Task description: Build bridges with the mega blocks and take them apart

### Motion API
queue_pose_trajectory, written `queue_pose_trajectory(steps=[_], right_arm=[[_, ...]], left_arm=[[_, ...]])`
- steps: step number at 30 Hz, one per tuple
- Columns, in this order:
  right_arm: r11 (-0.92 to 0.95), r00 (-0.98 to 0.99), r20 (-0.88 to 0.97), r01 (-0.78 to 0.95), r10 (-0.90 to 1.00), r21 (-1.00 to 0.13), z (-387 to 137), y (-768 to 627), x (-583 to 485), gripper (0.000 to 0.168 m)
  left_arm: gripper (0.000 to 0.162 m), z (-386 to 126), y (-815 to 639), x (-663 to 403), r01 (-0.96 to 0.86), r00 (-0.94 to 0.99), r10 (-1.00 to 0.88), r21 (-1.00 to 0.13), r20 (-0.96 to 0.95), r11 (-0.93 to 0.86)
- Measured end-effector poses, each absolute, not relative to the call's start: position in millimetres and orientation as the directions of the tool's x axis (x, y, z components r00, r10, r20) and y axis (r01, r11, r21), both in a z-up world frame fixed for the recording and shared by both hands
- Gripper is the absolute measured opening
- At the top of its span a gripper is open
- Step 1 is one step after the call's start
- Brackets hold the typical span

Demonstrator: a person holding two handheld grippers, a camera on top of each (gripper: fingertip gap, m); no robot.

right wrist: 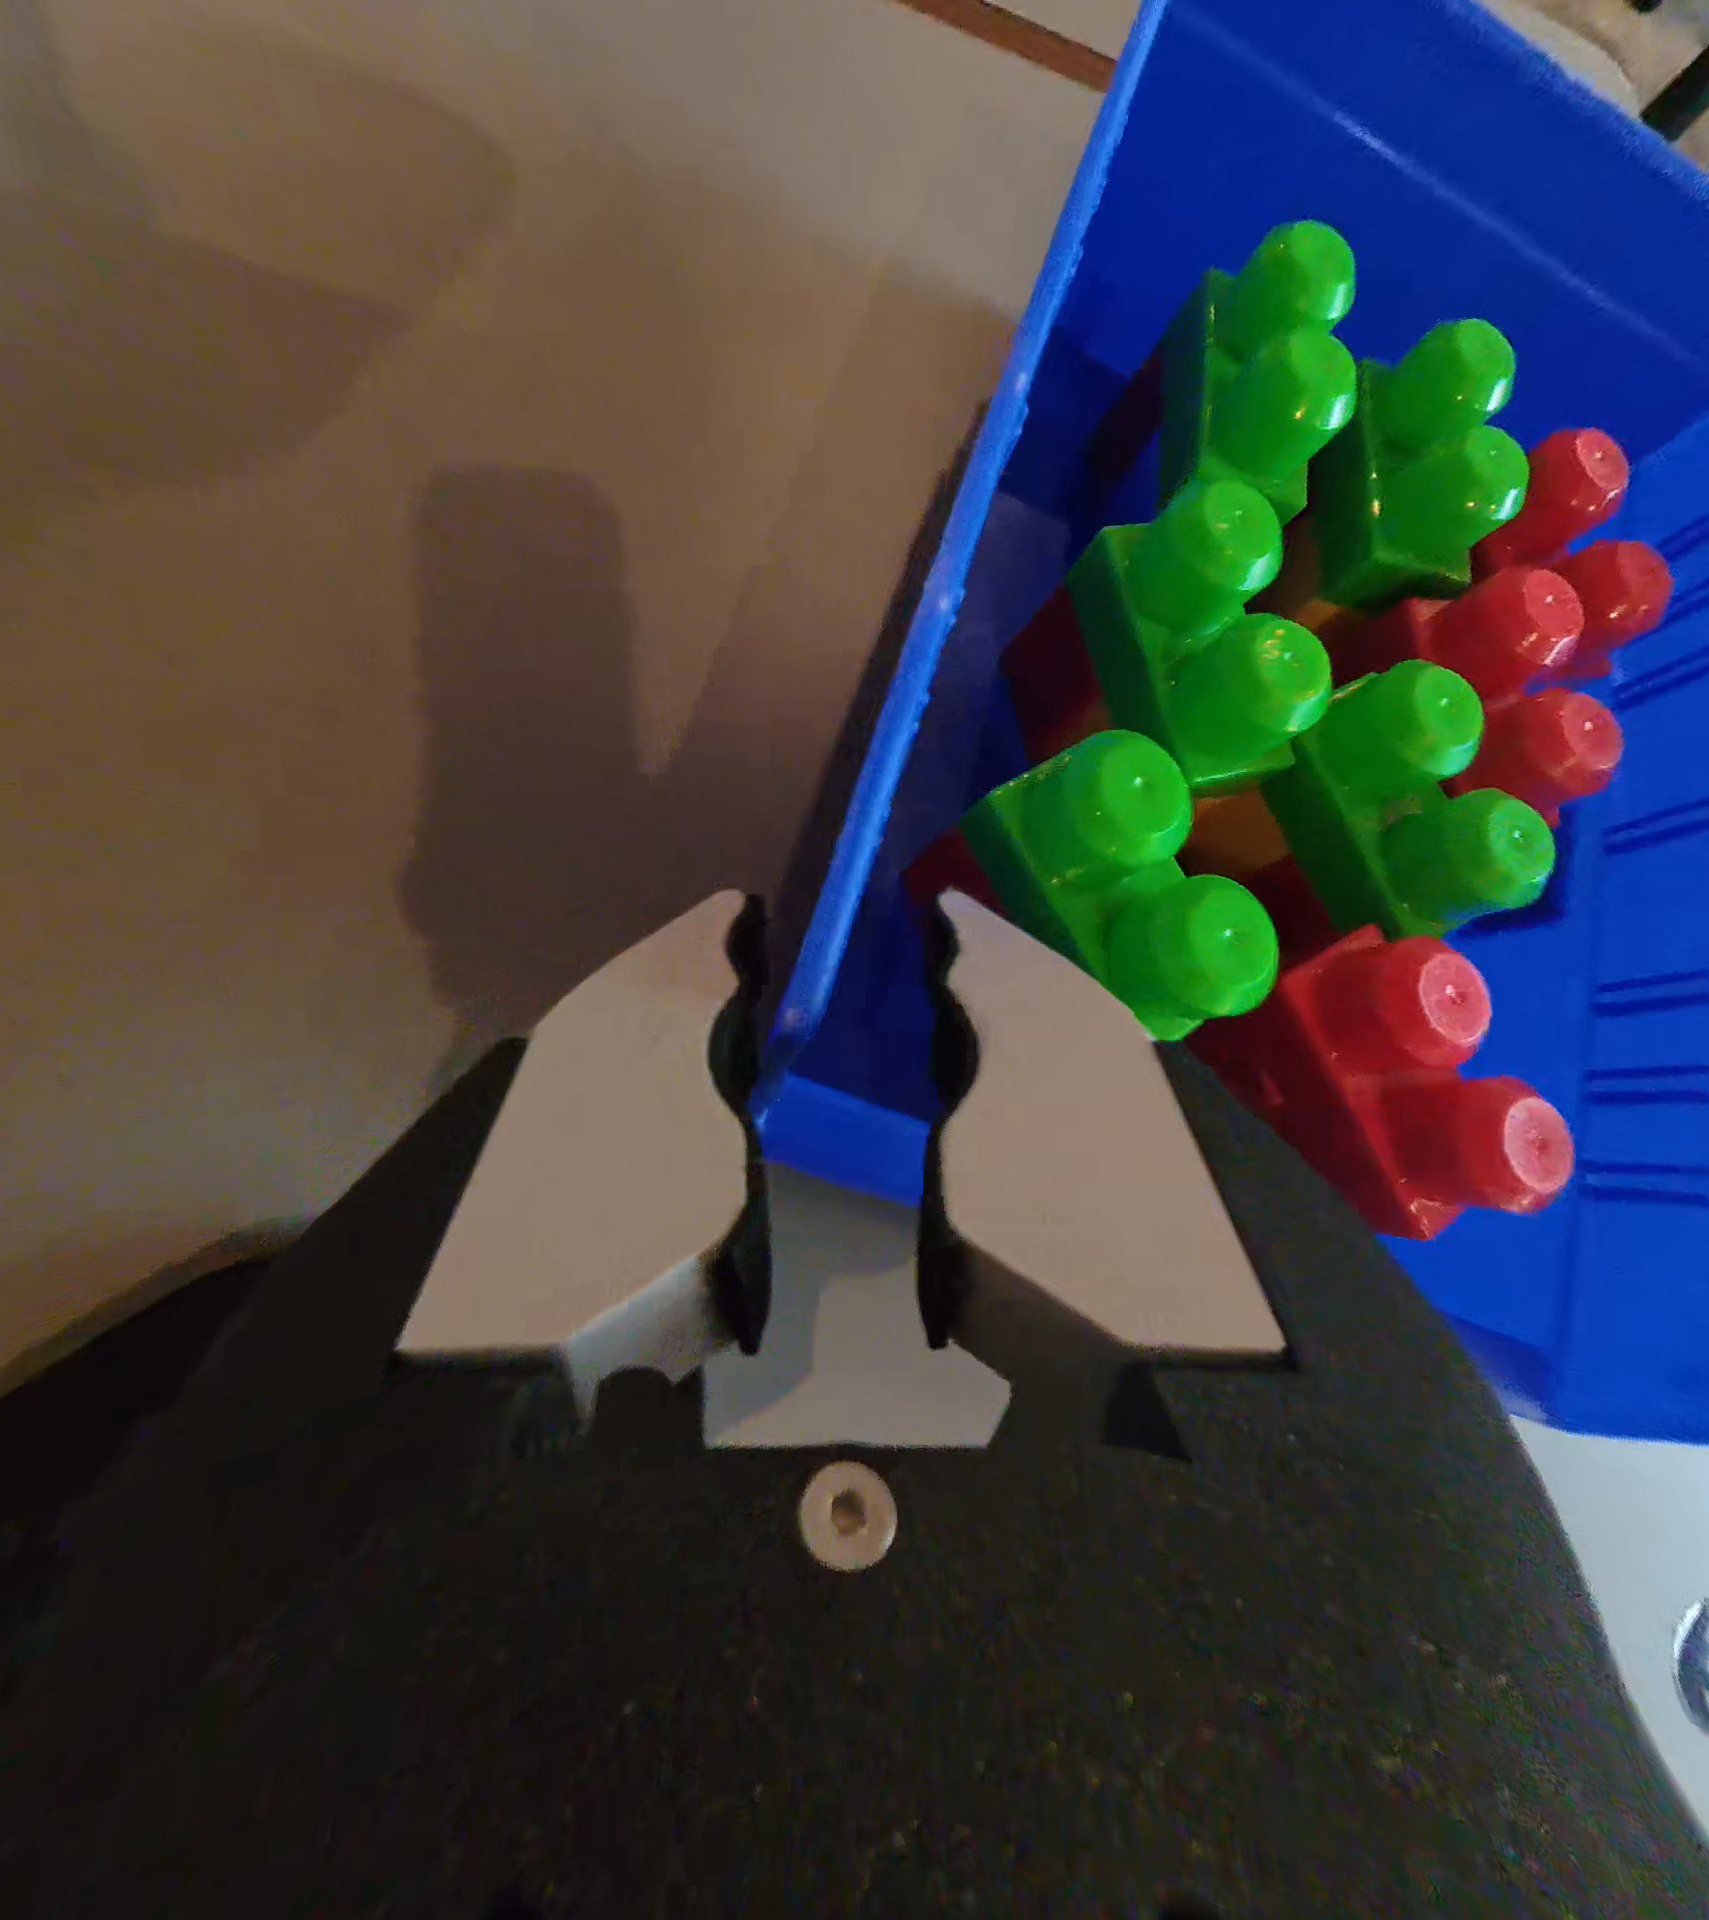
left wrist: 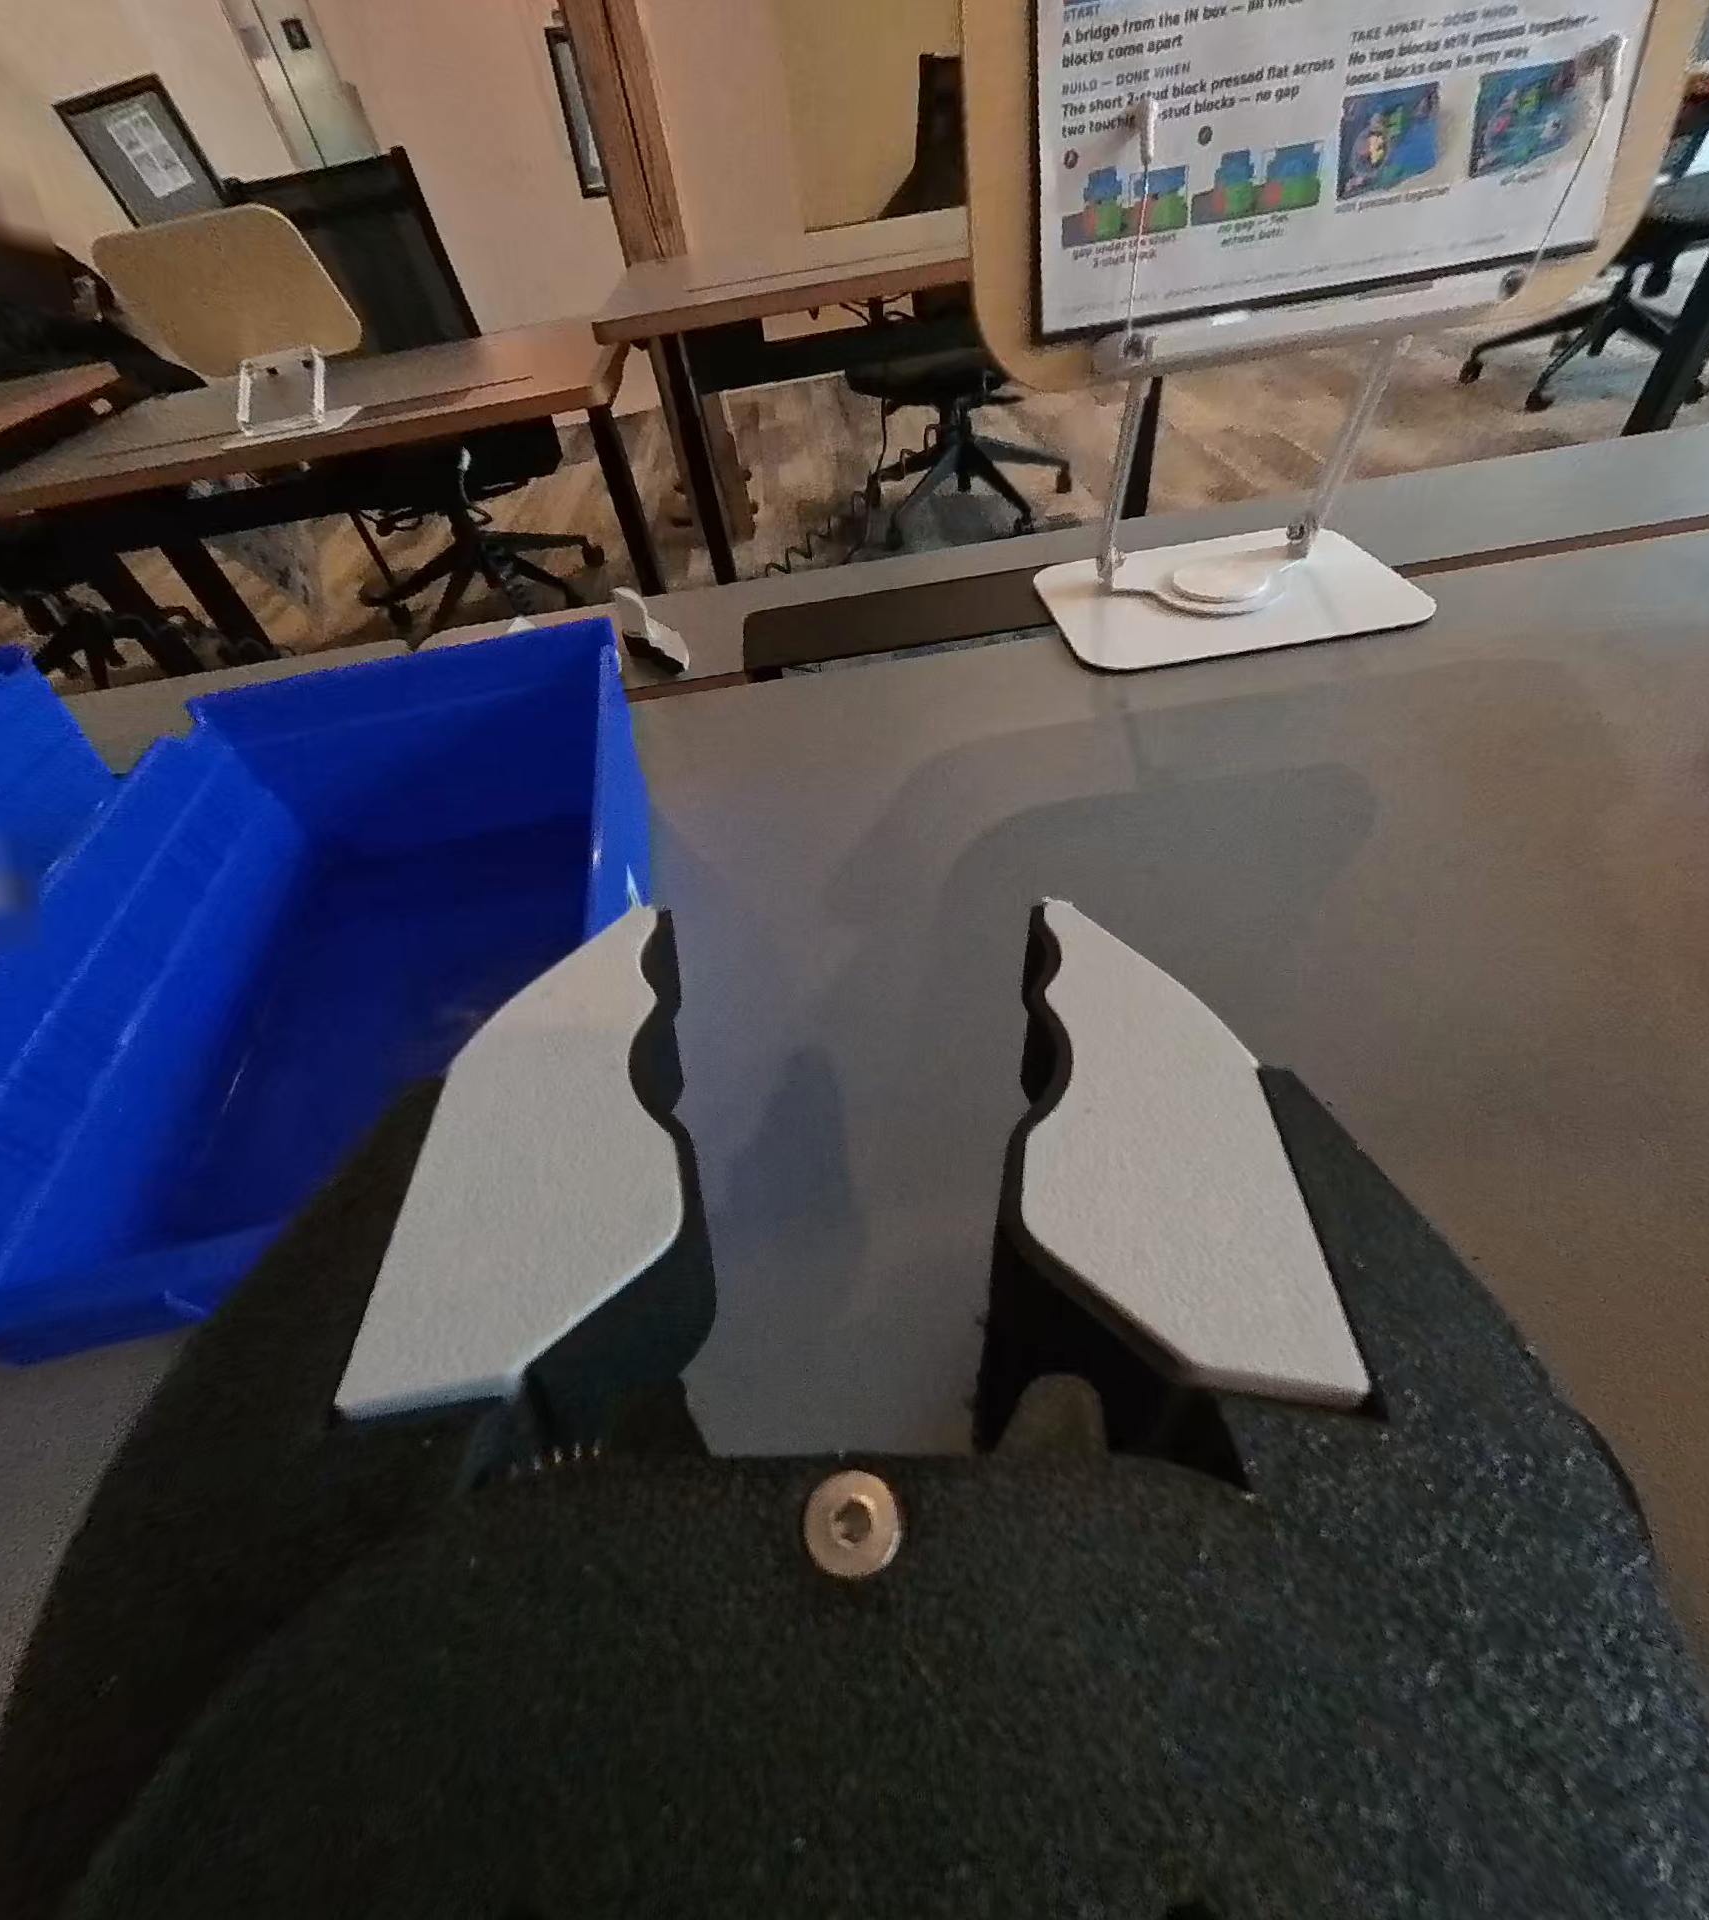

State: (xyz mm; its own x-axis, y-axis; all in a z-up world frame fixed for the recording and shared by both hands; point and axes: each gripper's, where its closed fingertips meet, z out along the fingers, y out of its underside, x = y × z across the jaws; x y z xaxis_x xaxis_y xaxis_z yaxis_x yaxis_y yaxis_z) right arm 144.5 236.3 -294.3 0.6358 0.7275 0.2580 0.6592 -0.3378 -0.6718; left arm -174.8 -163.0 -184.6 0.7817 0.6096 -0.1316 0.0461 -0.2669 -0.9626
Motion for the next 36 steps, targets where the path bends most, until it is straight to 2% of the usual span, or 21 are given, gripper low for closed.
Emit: queue_pose_trajectory(steps=[1, 5, 18, 36], right_arm=[[-0.321, 0.609, 0.253, 0.673, 0.752, -0.667, -297, 233, 140, 0.014], [-0.303, 0.607, 0.317, 0.701, 0.729, -0.645, -298, 234, 140, 0.009], [-0.298, 0.620, 0.273, 0.658, 0.735, -0.692, -297, 198, 94, 0.003], [-0.207, 0.546, 0.354, 0.719, 0.759, -0.663, -296, 145, 35, 0.005]], left_arm=[[0.064, -187, -164, -176, 0.050, 0.784, 0.608, -0.963, -0.127, -0.265], [0.064, -196, -173, -183, 0.067, 0.780, 0.617, -0.964, -0.110, -0.257], [0.064, -209, -183, -184, 0.057, 0.809, 0.577, -0.961, -0.115, -0.272], [0.063, -234, -213, -201, 0.099, 0.816, 0.574, -0.960, -0.072, -0.261]])
